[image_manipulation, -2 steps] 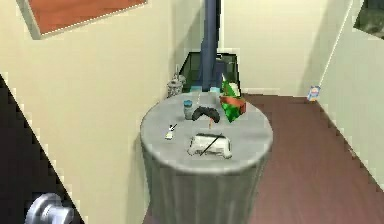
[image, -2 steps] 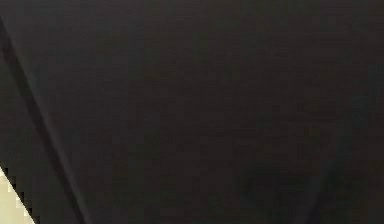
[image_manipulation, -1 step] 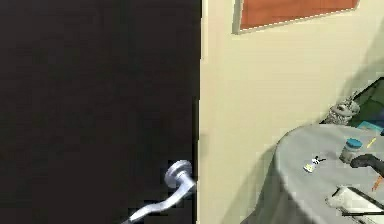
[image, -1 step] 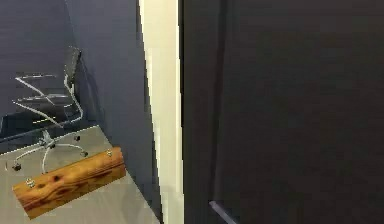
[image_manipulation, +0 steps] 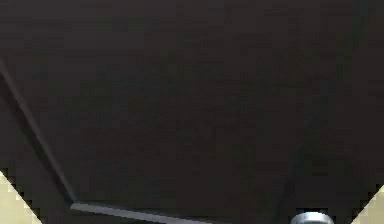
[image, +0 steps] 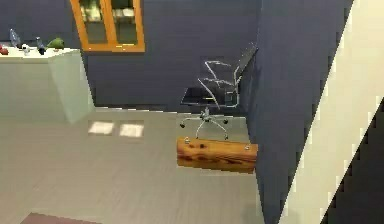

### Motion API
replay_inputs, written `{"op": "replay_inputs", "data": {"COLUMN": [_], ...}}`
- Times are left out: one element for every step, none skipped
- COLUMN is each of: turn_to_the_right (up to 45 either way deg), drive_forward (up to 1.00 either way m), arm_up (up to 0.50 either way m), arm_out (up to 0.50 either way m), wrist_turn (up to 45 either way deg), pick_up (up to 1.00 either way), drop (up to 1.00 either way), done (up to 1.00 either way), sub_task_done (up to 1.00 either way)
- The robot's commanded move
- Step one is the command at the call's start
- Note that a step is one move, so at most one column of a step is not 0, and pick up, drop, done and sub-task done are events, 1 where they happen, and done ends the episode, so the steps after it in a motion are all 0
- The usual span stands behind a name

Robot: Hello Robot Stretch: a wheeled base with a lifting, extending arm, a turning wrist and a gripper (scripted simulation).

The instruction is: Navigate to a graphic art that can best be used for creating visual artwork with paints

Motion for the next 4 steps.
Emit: {"op": "replay_inputs", "data": {"turn_to_the_right": [-45.0, -6.0, 0.0, -45.0], "drive_forward": [0.0, 0.0, 0.05, 0.0], "arm_up": [0.0, 0.0, 0.0, 0.0], "arm_out": [0.0, 0.0, 0.0, 0.0], "wrist_turn": [0.0, 0.0, 0.0, 0.0], "pick_up": [0.0, 0.0, 0.0, 0.0], "drop": [0.0, 0.0, 0.0, 0.0], "done": [0.0, 0.0, 0.0, 0.0], "sub_task_done": [0.0, 0.0, 0.0, 0.0]}}
